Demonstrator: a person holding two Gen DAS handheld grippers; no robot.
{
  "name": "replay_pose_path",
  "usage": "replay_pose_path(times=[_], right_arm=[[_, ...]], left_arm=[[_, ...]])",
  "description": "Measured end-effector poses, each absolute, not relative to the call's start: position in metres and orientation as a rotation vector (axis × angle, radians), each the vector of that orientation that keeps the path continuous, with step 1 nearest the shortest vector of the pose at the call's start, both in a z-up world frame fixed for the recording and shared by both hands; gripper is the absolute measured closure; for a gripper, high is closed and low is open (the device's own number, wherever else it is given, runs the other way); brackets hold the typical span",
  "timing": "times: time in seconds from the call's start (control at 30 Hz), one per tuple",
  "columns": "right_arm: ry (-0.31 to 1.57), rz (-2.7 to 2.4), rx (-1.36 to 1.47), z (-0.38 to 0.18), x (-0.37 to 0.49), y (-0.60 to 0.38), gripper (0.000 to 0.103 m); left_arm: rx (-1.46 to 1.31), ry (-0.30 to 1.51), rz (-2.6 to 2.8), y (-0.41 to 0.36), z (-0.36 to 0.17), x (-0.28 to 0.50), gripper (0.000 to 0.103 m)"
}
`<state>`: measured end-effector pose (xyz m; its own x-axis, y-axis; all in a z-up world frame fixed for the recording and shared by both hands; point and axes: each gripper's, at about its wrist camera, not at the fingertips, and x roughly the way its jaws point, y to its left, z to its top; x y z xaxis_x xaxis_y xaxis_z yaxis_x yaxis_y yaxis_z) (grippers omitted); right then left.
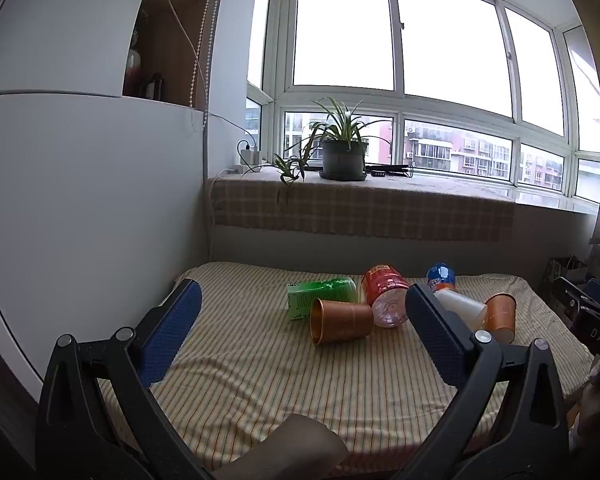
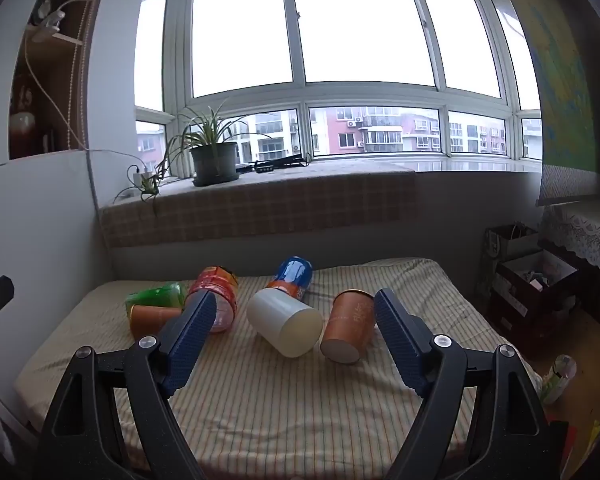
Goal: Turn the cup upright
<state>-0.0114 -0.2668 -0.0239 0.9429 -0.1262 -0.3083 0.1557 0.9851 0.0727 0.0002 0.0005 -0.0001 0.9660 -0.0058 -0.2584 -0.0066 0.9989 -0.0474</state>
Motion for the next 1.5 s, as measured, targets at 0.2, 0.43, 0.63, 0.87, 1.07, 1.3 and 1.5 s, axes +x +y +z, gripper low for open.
replay_pose_path(times=[0.2,0.43,0.63,0.87,1.07,1.3,1.5], right_arm=[[0.309,-0.144,0.094,-0.022,-0.013,-0.268,0.022],[0.306,-0.142,0.097,-0.025,-0.01,-0.266,0.022],[0.303,-0.138,0.101,-0.023,-0.013,-0.269,0.022],[0.305,-0.133,0.099,-0.023,-0.012,-0.268,0.022],[0.306,-0.13,0.096,-0.024,-0.012,-0.267,0.022],[0.31,-0.129,0.099,-0.025,-0.012,-0.267,0.022],[0.313,-0.126,0.101,-0.026,-0.012,-0.268,0.022]], left_arm=[[-0.047,0.268,-0.004,0.001,-0.001,0.001,0.0],[-0.049,0.263,-0.002,0.001,0.0,0.0,0.0],[-0.049,0.262,0.001,0.004,0.0,0.0,0.0],[-0.05,0.258,-0.003,0.009,0.006,-0.003,0.0],[-0.048,0.256,-0.003,0.011,0.008,-0.004,0.0],[-0.047,0.252,-0.002,0.011,0.007,-0.005,0.0],[-0.048,0.253,-0.002,0.01,0.006,-0.004,0.0]])
